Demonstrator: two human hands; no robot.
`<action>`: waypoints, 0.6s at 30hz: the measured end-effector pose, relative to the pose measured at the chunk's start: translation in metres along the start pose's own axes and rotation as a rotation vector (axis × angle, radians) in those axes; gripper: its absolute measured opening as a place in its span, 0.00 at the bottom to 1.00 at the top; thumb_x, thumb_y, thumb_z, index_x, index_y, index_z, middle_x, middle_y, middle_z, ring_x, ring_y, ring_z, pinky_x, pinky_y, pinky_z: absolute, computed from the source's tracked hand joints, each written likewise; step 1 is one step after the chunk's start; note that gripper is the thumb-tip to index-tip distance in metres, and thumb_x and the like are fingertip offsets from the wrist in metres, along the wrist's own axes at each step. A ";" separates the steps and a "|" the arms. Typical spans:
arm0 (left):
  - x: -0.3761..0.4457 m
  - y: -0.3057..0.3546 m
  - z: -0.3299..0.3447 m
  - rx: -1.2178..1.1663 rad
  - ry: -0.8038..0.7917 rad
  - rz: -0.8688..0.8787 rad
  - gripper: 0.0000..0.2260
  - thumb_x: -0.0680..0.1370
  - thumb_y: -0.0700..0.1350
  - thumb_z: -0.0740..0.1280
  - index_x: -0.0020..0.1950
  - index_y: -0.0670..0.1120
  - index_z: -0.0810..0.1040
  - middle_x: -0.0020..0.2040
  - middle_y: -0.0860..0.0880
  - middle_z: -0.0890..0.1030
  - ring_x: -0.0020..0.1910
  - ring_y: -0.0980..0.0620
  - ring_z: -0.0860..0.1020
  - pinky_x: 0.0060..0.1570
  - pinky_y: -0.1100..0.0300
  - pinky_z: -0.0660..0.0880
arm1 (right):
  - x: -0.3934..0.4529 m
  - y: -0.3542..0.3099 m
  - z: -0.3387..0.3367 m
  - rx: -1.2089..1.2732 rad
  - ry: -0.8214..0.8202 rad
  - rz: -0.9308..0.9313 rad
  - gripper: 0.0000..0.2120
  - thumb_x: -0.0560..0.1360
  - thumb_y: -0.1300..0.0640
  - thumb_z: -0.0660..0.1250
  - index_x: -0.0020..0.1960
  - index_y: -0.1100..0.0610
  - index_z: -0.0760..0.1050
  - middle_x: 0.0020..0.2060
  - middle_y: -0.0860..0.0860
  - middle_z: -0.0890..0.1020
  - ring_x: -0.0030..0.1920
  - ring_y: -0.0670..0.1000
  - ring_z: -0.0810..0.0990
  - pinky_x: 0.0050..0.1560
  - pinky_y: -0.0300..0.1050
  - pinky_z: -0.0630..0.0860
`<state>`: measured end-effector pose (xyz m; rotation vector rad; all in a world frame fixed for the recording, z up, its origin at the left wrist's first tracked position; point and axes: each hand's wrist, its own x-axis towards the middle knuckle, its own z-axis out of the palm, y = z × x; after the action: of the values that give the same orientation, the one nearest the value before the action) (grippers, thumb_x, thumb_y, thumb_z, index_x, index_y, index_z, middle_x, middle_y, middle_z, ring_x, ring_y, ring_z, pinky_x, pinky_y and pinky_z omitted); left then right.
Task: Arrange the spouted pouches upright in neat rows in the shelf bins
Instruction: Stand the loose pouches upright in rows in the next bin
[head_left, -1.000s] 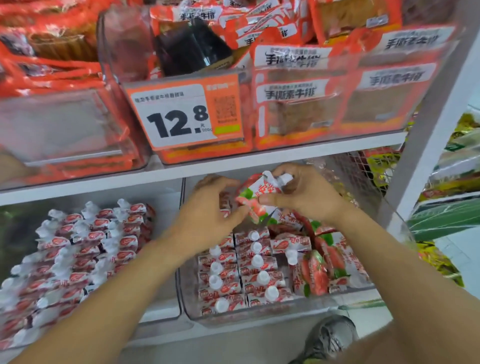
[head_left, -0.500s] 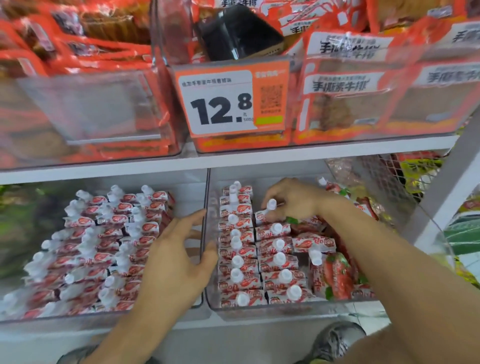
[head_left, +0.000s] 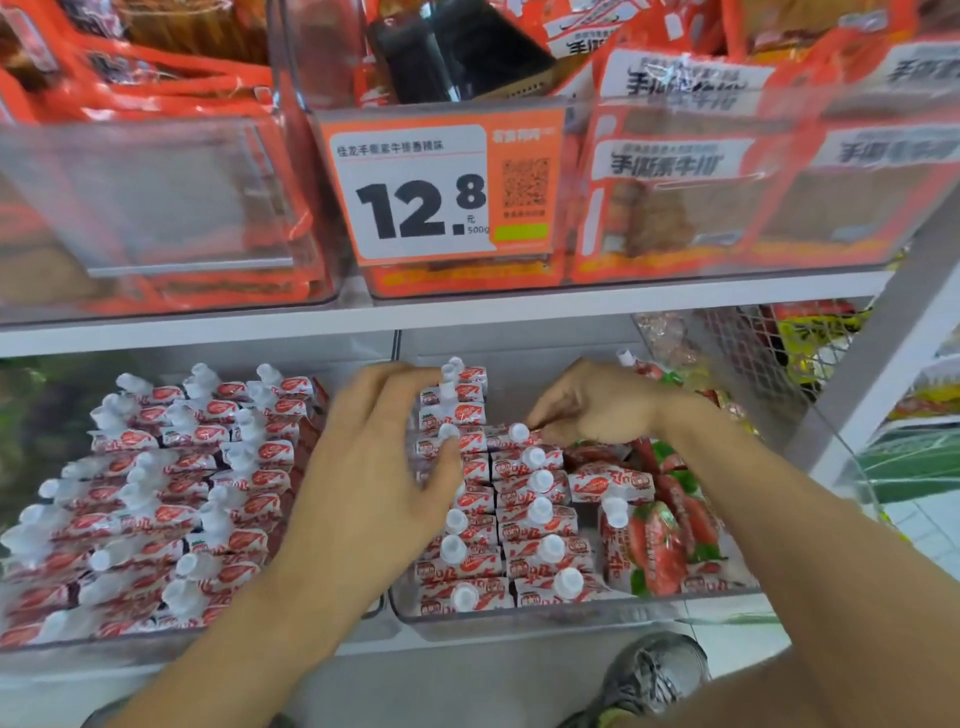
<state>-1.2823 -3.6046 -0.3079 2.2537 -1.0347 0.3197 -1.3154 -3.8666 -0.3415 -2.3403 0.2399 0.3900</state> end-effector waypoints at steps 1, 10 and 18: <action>0.011 0.008 0.003 -0.007 -0.068 0.066 0.17 0.74 0.47 0.71 0.62 0.50 0.76 0.57 0.54 0.76 0.56 0.58 0.73 0.59 0.72 0.62 | -0.003 0.000 -0.002 -0.032 -0.024 0.000 0.11 0.75 0.56 0.72 0.57 0.46 0.82 0.51 0.40 0.84 0.49 0.34 0.81 0.57 0.36 0.74; 0.105 0.010 0.082 0.213 -0.913 0.183 0.22 0.76 0.59 0.67 0.64 0.46 0.77 0.58 0.50 0.80 0.56 0.47 0.78 0.53 0.59 0.73 | -0.077 -0.003 -0.016 -0.025 -0.050 0.050 0.27 0.62 0.44 0.81 0.60 0.45 0.79 0.55 0.38 0.80 0.52 0.37 0.79 0.54 0.35 0.74; 0.109 0.000 0.078 0.091 -1.000 0.163 0.15 0.77 0.55 0.68 0.60 0.50 0.82 0.56 0.55 0.84 0.53 0.58 0.80 0.58 0.57 0.76 | -0.080 -0.006 -0.007 -0.308 -0.053 -0.025 0.18 0.72 0.42 0.72 0.60 0.46 0.79 0.55 0.41 0.81 0.54 0.42 0.77 0.56 0.43 0.73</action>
<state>-1.2133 -3.7189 -0.3190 2.4147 -1.7014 -0.8011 -1.3875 -3.8627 -0.3050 -2.6269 0.1315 0.5062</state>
